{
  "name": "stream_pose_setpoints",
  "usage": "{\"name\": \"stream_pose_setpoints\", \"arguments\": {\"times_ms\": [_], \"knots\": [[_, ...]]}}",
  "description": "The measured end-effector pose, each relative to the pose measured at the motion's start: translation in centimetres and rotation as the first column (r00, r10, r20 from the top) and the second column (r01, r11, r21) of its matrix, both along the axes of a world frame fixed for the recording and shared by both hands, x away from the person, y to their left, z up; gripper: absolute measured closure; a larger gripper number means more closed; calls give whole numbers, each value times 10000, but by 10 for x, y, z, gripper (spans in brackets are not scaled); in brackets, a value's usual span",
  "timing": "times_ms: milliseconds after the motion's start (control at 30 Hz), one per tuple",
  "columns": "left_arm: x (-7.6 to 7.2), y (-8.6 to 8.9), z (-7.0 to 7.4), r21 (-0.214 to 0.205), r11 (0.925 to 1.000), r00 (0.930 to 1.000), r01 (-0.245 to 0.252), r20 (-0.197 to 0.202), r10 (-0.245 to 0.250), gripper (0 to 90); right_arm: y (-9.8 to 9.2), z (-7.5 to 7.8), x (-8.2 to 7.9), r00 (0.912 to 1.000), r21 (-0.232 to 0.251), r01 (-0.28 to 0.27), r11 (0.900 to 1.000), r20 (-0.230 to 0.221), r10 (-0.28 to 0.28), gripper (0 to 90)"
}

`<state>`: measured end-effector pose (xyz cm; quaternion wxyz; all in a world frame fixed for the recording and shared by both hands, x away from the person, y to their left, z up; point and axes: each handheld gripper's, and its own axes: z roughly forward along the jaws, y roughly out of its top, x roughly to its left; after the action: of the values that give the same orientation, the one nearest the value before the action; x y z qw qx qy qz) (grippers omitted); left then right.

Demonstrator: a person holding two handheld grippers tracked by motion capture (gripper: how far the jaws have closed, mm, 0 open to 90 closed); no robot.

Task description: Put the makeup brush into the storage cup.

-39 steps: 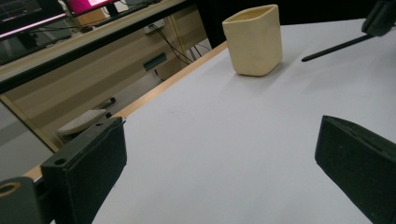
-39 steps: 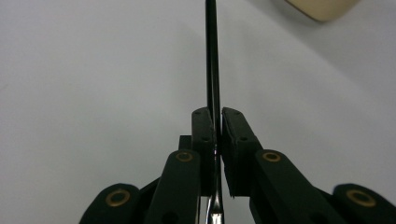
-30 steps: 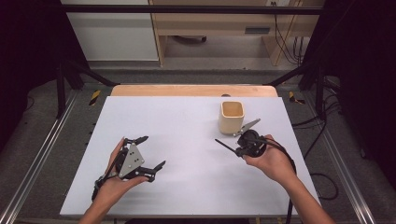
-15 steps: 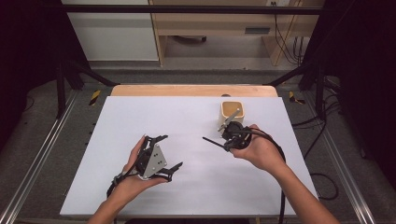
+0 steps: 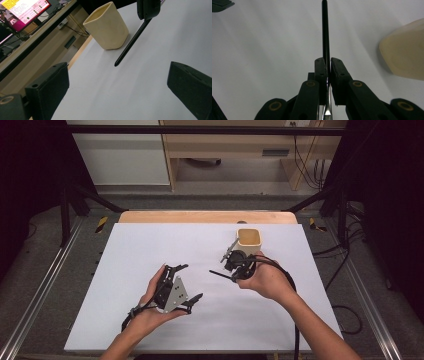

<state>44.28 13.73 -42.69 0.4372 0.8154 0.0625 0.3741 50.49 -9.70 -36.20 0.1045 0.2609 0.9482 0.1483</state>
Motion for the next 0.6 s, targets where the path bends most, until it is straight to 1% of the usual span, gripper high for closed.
{"name": "stream_pose_setpoints", "arguments": {"times_ms": [67, 100, 267, 300, 367, 467, 500, 533, 567, 600], "knots": [[0, -1, -1, 67, 10000, 10000, 5, -25, -5, 49, 1, -1, 0, 10000, -34, 15, 10000, -32, -15, 842], [0, -2, -1, 71, 10000, 10000, 4, -60, -4, 50, 4, -2, 0, 10000, -106, -65, 9999, -65, 64, 842], [0, -5, -3, 216, 9998, 10000, 20, 23, -21, 50, 9, 0, -1, 9998, -88, -168, 9998, -146, 167, 842], [0, -5, -4, 249, 9997, 10000, -33, -61, 34, 50, 9, 0, -1, 9998, -88, -168, 9998, -146, 167, 842], [0, -5, -4, 300, 9995, 10000, -41, -9, 42, 50, 10, 2, -1, 9997, 1, -183, 9998, -185, 183, 842], [-1, -6, -3, 201, 9998, 10000, -58, -36, 59, 55, 12, 3, -2, 9996, 26, -141, 9999, -240, 141, 842], [-1, -7, -2, 195, 9998, 10000, -67, -15, 68, 63, 12, 3, -2, 9995, 59, -247, 9997, -216, 249, 842], [-1, -8, -1, 197, 9998, 10000, 7, 77, -8, 64, 12, 3, -2, 9995, 59, -247, 9997, -216, 249, 842], [-2, -9, -1, 219, 9997, 9999, 46, 97, -48, 67, 13, 4, -3, 9995, 141, -223, 9997, -234, 226, 842], [-2, -10, -1, 250, 9997, 9999, 66, 120, -69, 71, 14, 5, -4, 9994, 119, -207, 9997, -284, 210, 841]]}}
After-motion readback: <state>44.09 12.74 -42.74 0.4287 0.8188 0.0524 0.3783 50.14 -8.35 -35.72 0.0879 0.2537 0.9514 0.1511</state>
